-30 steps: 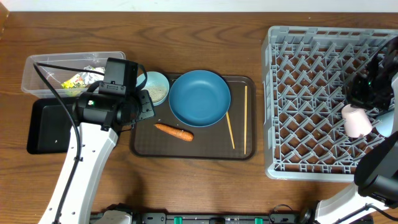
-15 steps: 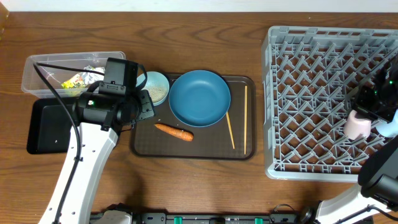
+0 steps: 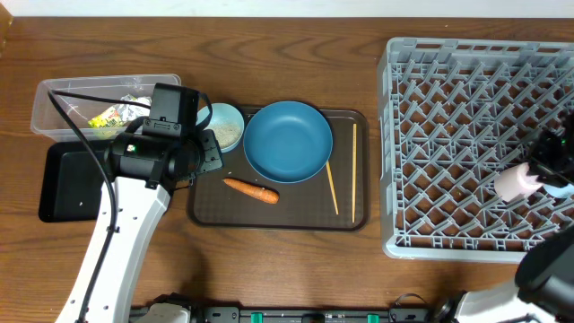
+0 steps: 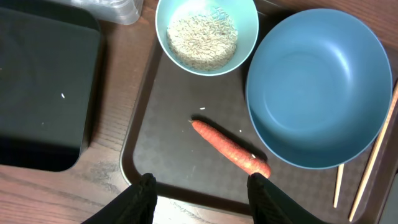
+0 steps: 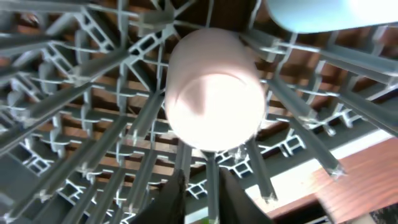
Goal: Sort waste into correct bins and load items into the dishwasher rack
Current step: 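Open the right gripper and lift it off the pink cup, then reach right gripper left to the rim of the blue plate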
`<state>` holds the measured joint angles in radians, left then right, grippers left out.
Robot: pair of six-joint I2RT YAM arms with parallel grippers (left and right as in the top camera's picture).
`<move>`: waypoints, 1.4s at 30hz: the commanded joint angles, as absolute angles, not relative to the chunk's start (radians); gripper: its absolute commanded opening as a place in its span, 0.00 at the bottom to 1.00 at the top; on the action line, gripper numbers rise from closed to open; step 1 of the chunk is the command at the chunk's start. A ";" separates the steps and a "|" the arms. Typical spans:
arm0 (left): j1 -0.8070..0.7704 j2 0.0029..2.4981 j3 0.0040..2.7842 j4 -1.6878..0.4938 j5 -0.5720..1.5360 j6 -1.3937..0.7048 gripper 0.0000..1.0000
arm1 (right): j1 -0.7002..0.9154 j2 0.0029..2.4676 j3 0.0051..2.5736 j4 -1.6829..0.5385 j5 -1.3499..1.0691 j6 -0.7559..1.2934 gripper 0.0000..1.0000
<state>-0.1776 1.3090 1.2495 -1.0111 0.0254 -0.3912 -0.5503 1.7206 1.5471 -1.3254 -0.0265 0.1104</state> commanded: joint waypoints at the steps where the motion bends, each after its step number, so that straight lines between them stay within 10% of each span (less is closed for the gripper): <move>1: -0.173 1.307 1.252 -1.013 0.014 -0.378 0.50 | -0.548 1.618 1.546 -1.319 -0.101 0.078 0.26; 8: -0.173 1.307 1.252 -1.014 0.014 -0.378 0.55 | -0.513 1.427 1.547 -1.351 -0.326 -0.004 0.38; 15: -0.173 1.307 1.252 -1.013 0.014 -0.378 0.80 | -0.349 1.364 1.546 -1.354 -0.570 -0.199 0.98; 42: -0.117 1.338 1.253 -1.040 0.006 -0.428 0.87 | 0.448 1.606 1.446 -0.870 0.017 0.168 0.91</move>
